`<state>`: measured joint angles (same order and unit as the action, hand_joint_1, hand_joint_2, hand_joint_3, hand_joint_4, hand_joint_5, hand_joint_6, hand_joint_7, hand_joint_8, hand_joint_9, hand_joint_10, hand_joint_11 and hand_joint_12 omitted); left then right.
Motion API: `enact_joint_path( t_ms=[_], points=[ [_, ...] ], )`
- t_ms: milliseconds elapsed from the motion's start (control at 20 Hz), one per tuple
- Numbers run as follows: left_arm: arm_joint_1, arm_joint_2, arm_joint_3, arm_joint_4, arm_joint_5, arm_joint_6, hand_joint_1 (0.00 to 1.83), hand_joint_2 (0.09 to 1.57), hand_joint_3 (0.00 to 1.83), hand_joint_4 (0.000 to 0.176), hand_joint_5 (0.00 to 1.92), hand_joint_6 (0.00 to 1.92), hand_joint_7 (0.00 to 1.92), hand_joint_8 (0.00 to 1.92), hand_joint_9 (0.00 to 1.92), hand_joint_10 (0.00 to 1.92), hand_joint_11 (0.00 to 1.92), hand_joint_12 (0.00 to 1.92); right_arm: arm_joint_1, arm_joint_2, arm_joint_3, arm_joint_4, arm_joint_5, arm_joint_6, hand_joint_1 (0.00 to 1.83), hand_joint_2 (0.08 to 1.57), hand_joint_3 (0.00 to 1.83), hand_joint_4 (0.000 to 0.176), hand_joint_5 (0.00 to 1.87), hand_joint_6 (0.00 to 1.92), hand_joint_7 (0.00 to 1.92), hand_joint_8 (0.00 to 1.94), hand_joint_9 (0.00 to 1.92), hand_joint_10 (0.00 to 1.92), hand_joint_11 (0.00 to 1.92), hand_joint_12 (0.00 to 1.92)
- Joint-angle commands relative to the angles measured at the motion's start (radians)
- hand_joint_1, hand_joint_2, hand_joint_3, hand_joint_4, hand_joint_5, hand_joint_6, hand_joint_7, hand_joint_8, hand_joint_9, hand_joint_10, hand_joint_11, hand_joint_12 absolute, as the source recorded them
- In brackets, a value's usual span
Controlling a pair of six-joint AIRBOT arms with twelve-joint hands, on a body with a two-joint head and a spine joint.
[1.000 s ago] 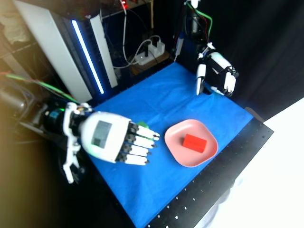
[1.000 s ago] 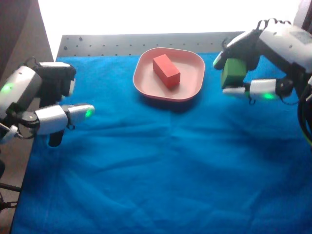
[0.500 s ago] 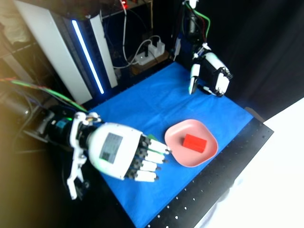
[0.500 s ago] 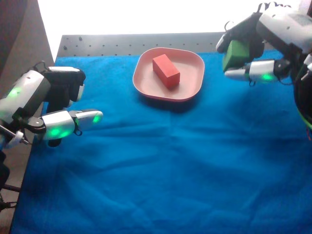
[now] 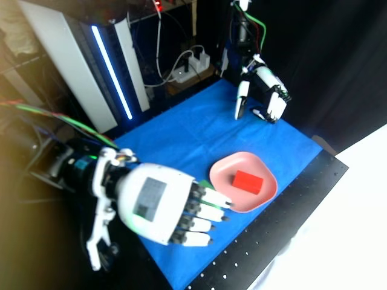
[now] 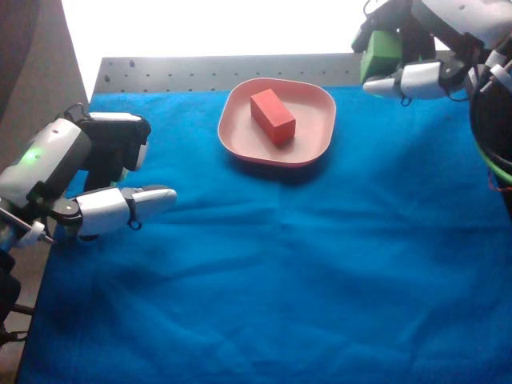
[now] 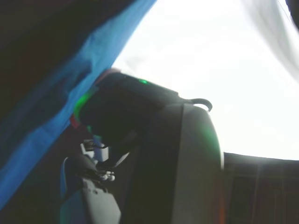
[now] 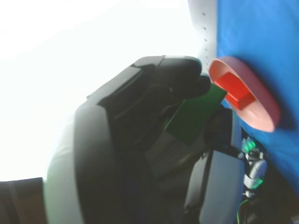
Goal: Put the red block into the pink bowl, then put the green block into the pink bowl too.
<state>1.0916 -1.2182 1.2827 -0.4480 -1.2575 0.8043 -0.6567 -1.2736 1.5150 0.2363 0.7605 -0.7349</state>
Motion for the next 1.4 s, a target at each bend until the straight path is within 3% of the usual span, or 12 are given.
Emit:
enact_joint_path(
  t_ms=[0, 100, 200, 350, 500, 550, 650, 700, 1100, 1200, 1250, 1350],
  points=[
    [-0.005, -0.002, -0.002, 0.015, -0.122, -0.006, 0.98, 0.89, 0.0, 0.176, 0.85, 1.92, 1.02, 1.92, 1.08, 1.92, 1.18, 1.92, 0.022, -0.01, 0.022, -0.002, 0.103, 0.003, 1.3, 1.04, 0.0, 0.0, 1.17, 0.41, 1.19, 0.87, 1.2, 0.93, 1.05, 1.38],
    [-0.003, -0.003, -0.006, 0.017, -0.128, -0.006, 0.97, 0.88, 0.0, 0.176, 0.86, 1.92, 1.02, 1.92, 1.07, 1.92, 1.16, 1.92, 0.043, -0.04, 0.06, -0.014, 0.099, 0.004, 1.3, 1.02, 0.0, 0.0, 1.21, 0.35, 1.24, 0.77, 1.27, 0.71, 1.09, 1.26],
    [-0.001, -0.005, -0.007, 0.017, -0.132, -0.01, 0.98, 0.89, 0.0, 0.176, 0.87, 1.92, 1.01, 1.92, 1.05, 1.92, 1.15, 1.92, 0.053, -0.072, 0.098, -0.019, 0.098, 0.004, 1.29, 1.06, 0.0, 0.0, 1.22, 0.23, 1.11, 1.04, 1.2, 1.1, 1.06, 1.53],
    [0.001, -0.007, -0.007, 0.024, -0.136, -0.014, 0.96, 0.9, 0.0, 0.176, 0.86, 1.92, 1.0, 1.92, 1.02, 1.92, 1.12, 1.92, 0.057, -0.111, 0.14, -0.019, 0.098, 0.008, 1.3, 1.02, 0.0, 0.0, 1.25, 0.28, 1.24, 0.77, 1.27, 0.63, 1.05, 1.14],
    [0.001, -0.007, -0.007, 0.032, -0.137, -0.028, 0.98, 0.9, 0.0, 0.176, 0.81, 1.92, 0.95, 1.92, 0.99, 1.92, 1.08, 1.92, 0.061, -0.132, 0.16, -0.018, 0.098, 0.008, 1.3, 1.04, 0.0, 0.0, 1.27, 0.19, 1.15, 0.96, 1.18, 0.79, 0.95, 1.35],
    [0.001, -0.007, -0.008, 0.035, -0.137, -0.03, 0.97, 0.91, 0.0, 0.176, 0.78, 1.92, 0.91, 1.92, 0.93, 1.92, 1.02, 1.92, 0.061, -0.138, 0.166, -0.017, 0.098, 0.008, 1.28, 1.07, 0.0, 0.0, 1.28, 0.13, 1.05, 1.15, 1.04, 1.24, 0.89, 1.63],
    [0.001, -0.007, -0.008, 0.035, -0.137, -0.03, 0.98, 0.91, 0.0, 0.176, 0.75, 1.92, 0.88, 1.92, 0.91, 1.92, 1.01, 1.92, 0.061, -0.139, 0.168, -0.016, 0.098, 0.008, 1.29, 1.07, 0.0, 0.0, 1.3, 0.11, 1.04, 1.15, 0.95, 1.3, 0.81, 1.66],
    [0.001, -0.007, -0.011, 0.038, -0.135, -0.03, 0.98, 0.91, 0.0, 0.176, 0.75, 1.92, 0.91, 1.92, 0.96, 1.92, 1.05, 1.92, 0.061, -0.145, 0.177, -0.011, 0.098, 0.008, 1.3, 1.04, 0.0, 0.0, 1.32, 0.13, 1.12, 0.98, 1.0, 1.08, 0.84, 1.48],
    [0.001, -0.005, -0.019, 0.05, -0.137, -0.039, 1.06, 0.92, 0.0, 0.176, 0.73, 1.92, 0.88, 1.92, 0.98, 1.92, 1.08, 1.92, 0.06, -0.165, 0.226, 0.021, 0.08, 0.008, 1.3, 1.03, 0.0, 0.0, 1.23, 0.34, 1.21, 0.81, 1.18, 0.53, 0.83, 1.27],
    [0.002, -0.005, -0.021, 0.051, -0.141, -0.039, 1.03, 0.92, 0.0, 0.176, 0.73, 1.92, 0.89, 1.92, 0.97, 1.92, 1.07, 1.92, 0.06, -0.174, 0.238, 0.024, 0.064, 0.008, 1.3, 1.03, 0.0, 0.0, 1.25, 0.28, 1.2, 0.85, 1.15, 0.67, 0.85, 1.3],
    [0.002, -0.006, -0.022, 0.051, -0.142, -0.039, 1.02, 0.91, 0.0, 0.176, 0.72, 1.92, 0.89, 1.92, 0.98, 1.92, 1.08, 1.92, 0.06, -0.186, 0.243, 0.024, 0.056, 0.008, 1.38, 1.04, 0.01, 0.0, 1.1, 0.54, 1.2, 0.65, 1.08, 0.97, 0.86, 1.18],
    [0.002, -0.008, -0.023, 0.051, -0.142, -0.039, 1.01, 0.89, 0.0, 0.176, 0.72, 1.92, 0.88, 1.92, 0.96, 1.92, 1.07, 1.92, 0.06, -0.209, 0.248, 0.022, 0.049, 0.008, 1.39, 1.06, 0.0, 0.0, 0.99, 0.73, 1.17, 0.64, 1.06, 1.07, 0.88, 1.09]
  ],
)
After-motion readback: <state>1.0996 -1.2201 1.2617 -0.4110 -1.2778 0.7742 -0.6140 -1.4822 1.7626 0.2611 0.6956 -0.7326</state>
